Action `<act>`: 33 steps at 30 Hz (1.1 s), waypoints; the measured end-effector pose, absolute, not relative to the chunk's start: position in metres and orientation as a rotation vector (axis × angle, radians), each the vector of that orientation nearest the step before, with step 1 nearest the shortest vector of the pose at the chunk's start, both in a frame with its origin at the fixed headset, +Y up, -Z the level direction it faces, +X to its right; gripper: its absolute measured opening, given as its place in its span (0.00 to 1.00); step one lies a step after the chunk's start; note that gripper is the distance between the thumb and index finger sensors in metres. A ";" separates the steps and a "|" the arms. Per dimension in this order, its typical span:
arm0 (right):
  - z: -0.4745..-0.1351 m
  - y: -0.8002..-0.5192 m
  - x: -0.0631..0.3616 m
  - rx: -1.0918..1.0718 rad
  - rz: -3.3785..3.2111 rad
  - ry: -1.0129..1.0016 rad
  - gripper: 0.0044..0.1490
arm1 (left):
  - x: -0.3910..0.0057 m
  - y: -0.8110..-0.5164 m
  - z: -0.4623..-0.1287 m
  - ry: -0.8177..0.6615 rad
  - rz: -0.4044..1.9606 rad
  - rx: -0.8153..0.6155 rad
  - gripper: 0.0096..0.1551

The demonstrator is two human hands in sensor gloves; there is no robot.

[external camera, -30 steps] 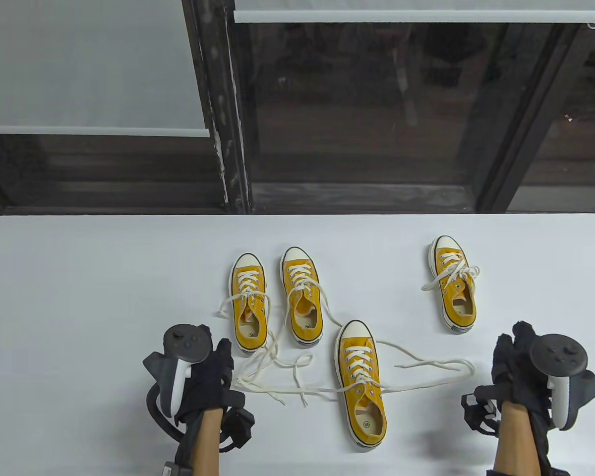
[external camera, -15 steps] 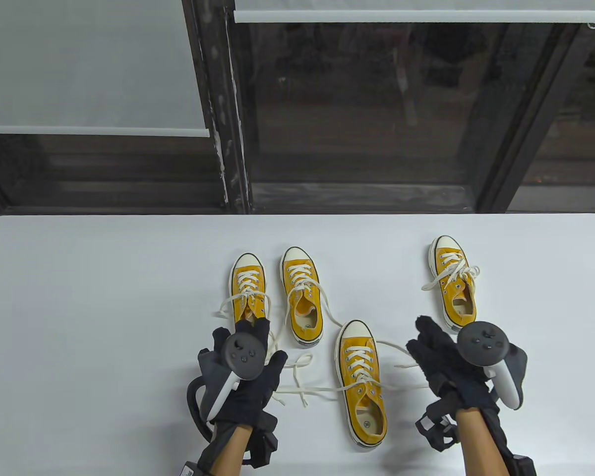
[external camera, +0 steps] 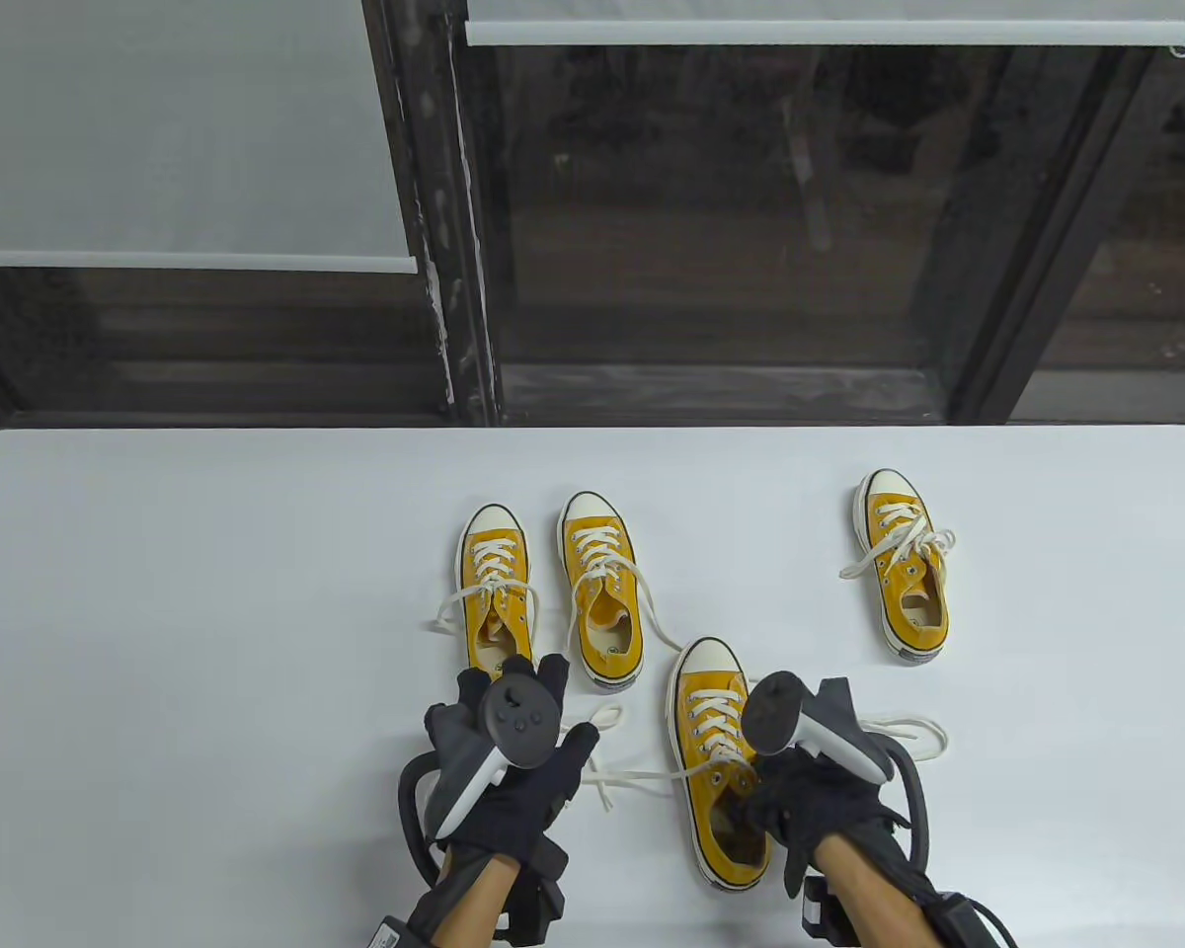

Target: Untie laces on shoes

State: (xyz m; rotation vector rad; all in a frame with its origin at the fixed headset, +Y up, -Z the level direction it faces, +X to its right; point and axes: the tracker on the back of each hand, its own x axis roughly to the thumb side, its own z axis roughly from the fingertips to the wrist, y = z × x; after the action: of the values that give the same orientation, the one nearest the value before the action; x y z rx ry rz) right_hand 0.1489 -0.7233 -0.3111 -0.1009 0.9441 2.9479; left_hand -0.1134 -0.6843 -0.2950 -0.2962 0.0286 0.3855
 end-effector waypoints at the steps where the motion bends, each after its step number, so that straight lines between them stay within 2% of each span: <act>1: -0.311 -0.726 0.146 -0.115 2.960 0.954 0.41 | -0.112 -0.685 -0.295 0.021 0.386 -0.309 0.43; 5: -0.312 -0.730 0.139 -0.151 3.006 0.876 0.29 | -0.111 -0.687 -0.296 0.013 0.386 -0.322 0.44; 7: -0.313 -0.726 0.142 -0.170 3.005 0.824 0.28 | -0.112 -0.687 -0.295 0.011 0.392 -0.323 0.44; 9: -0.313 -0.715 0.151 -0.183 2.944 0.703 0.28 | -0.113 -0.688 -0.296 0.019 0.394 -0.325 0.44; 15: -0.316 -0.669 0.168 -0.231 2.864 0.511 0.27 | -0.115 -0.689 -0.297 0.025 0.406 -0.333 0.44; 17: -0.323 -0.651 0.171 -0.293 2.931 0.399 0.27 | -0.114 -0.689 -0.297 0.022 0.397 -0.332 0.44; 21: -0.343 -0.635 0.169 -0.370 2.979 0.237 0.27 | -0.113 -0.690 -0.297 0.024 0.391 -0.338 0.43; 25: -0.372 -0.634 0.163 -0.453 2.995 0.173 0.27 | -0.111 -0.689 -0.297 0.025 0.378 -0.338 0.43; 33: -0.433 -0.672 0.141 -0.528 3.024 0.199 0.27 | -0.108 -0.690 -0.297 0.017 0.370 -0.344 0.43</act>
State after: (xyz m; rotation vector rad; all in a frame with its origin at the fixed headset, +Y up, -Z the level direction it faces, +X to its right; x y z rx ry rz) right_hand 0.1412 -0.6716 -0.4334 -0.5279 0.1993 3.0242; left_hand -0.1081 -0.6898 -0.2972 -0.3444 0.0172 0.3696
